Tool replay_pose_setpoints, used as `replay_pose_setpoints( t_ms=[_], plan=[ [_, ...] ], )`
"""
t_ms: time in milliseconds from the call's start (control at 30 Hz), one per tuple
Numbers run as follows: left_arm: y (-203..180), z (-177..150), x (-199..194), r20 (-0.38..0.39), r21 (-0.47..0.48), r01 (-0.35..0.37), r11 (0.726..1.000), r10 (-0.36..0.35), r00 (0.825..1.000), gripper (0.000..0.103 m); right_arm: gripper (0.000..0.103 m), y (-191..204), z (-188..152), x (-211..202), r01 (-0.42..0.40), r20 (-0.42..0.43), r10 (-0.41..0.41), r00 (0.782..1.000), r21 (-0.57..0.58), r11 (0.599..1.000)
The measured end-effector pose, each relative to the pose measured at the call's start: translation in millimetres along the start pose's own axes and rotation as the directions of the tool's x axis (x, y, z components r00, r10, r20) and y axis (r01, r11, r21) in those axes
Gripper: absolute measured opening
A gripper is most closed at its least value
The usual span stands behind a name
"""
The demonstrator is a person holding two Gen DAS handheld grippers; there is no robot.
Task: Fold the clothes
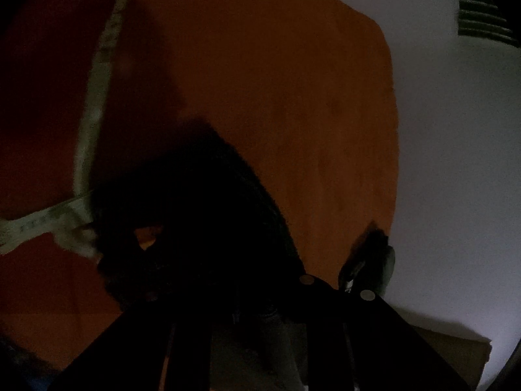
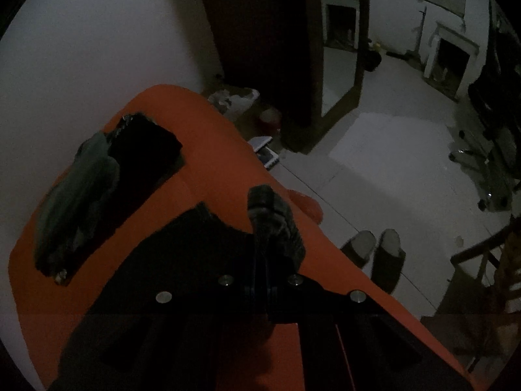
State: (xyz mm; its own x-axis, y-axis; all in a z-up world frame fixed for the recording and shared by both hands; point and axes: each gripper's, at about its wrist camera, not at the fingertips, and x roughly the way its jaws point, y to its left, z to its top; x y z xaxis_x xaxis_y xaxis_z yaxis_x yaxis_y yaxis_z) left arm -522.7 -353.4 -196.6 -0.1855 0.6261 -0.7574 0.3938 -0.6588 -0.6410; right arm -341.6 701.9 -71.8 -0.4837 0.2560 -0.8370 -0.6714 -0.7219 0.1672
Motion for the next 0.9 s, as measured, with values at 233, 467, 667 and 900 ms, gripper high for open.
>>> replay_pose_setpoints(
  t_ms=[233,467,667,900],
  plan=[
    [-38.2,27.8,44.2,0.042,-0.022,-0.018,1.000,0.019,0.999,0.016,0.003,64.6,34.7,58.4,0.007,0.002,-0.007,1.000,-0.015,1.000],
    [-46.3,52.7,118.3,0.004,-0.031,-0.177,0.984,0.177,0.984,0.023,0.006,120.1,34.6,122.7,0.002,-0.015,-0.003,1.000,-0.042,0.999],
    [-66.2,65.1,148.0,-0.126,0.041,-0.240,0.970,0.244,0.962,0.041,0.052,158.1,27.8,172.8,-0.016,-0.036,0.014,0.999,-0.052,0.998],
    [-71.5,102.4,77.4,-0.061,-0.002,-0.106,0.994,0.106,0.993,0.048,0.052,138.4,8.4,156.4,-0.216,-0.034,0.215,0.976,-0.003,0.976]
  ],
)
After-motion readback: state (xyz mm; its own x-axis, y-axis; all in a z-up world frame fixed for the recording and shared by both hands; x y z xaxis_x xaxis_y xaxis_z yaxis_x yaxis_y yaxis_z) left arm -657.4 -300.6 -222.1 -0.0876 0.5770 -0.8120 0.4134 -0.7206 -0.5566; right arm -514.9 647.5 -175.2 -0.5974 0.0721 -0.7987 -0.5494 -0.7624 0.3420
